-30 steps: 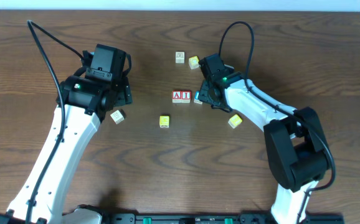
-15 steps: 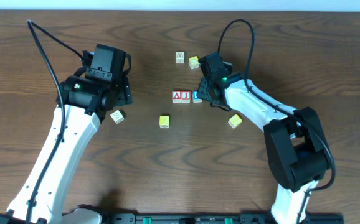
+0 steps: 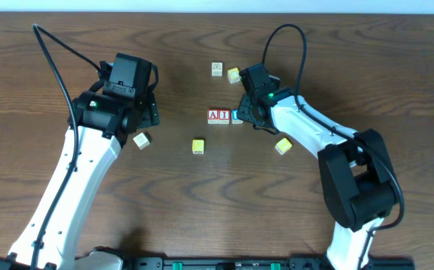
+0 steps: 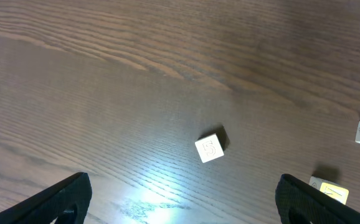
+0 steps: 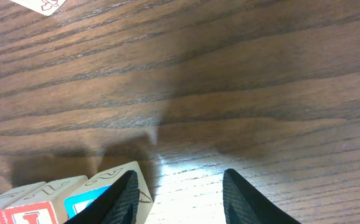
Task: Spell out Ai2
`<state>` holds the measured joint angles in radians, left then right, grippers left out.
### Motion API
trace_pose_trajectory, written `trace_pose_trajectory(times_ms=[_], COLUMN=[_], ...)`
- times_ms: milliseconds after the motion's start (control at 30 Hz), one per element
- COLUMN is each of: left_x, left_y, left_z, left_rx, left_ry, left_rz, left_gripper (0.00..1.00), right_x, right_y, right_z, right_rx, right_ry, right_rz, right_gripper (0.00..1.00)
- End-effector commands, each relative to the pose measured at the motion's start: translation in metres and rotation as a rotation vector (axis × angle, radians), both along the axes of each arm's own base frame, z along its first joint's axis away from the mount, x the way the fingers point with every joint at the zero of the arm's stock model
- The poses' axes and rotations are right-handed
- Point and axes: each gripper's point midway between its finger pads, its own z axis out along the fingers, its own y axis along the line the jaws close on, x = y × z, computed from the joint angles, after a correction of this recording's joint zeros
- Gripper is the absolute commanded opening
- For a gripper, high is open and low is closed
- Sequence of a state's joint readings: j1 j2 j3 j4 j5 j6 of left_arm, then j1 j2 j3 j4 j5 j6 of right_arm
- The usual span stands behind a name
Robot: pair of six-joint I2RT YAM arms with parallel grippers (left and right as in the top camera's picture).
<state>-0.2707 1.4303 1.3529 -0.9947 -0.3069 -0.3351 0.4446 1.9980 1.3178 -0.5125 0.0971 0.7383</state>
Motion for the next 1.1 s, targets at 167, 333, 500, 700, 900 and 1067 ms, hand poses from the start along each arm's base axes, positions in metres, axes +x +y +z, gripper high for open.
trace_pose_trajectory(times_ms=[167,333,500,700,900,1067], left_x=[0.003,0.002,0.002,0.002,0.004,0.002], left_y=[0.003,0.003,0.003,0.003,0.004,0.001], left_z=[0.008,0.008,0.008,0.008,0.009,0.02], left_rx=[0.013,0.013,0.013,0.013,0.016,0.01], left_ry=[-0.022,-0.022,-0.022,-0.022,-0.027,-0.037], left_rz=[-0.002,-0.002,-0.002,-0.002,0.0,-0.017], left_gripper=[0.95,0.95,0.95,0.95,0.96,0.95], right_x=[-0.004,-0.004,-0.004,-0.003,0.011,0.014], right_y=[0.007,0.007,0.007,0.003,-0.037,-0.088], right_z=[-0.002,-0.002,-0.002,-0.002,0.009,0.064], right_rx=[0.017,0.016,0.016,-0.003,-0.171,-0.258], right_ry=[0.016,0.015,0.016,0.011,-0.056,-0.116], right_rz=[0.015,0.015,0.015,0.008,-0.049,-0.097], right_gripper=[0.48,0.52,0.5,0.55,0.54,0.75])
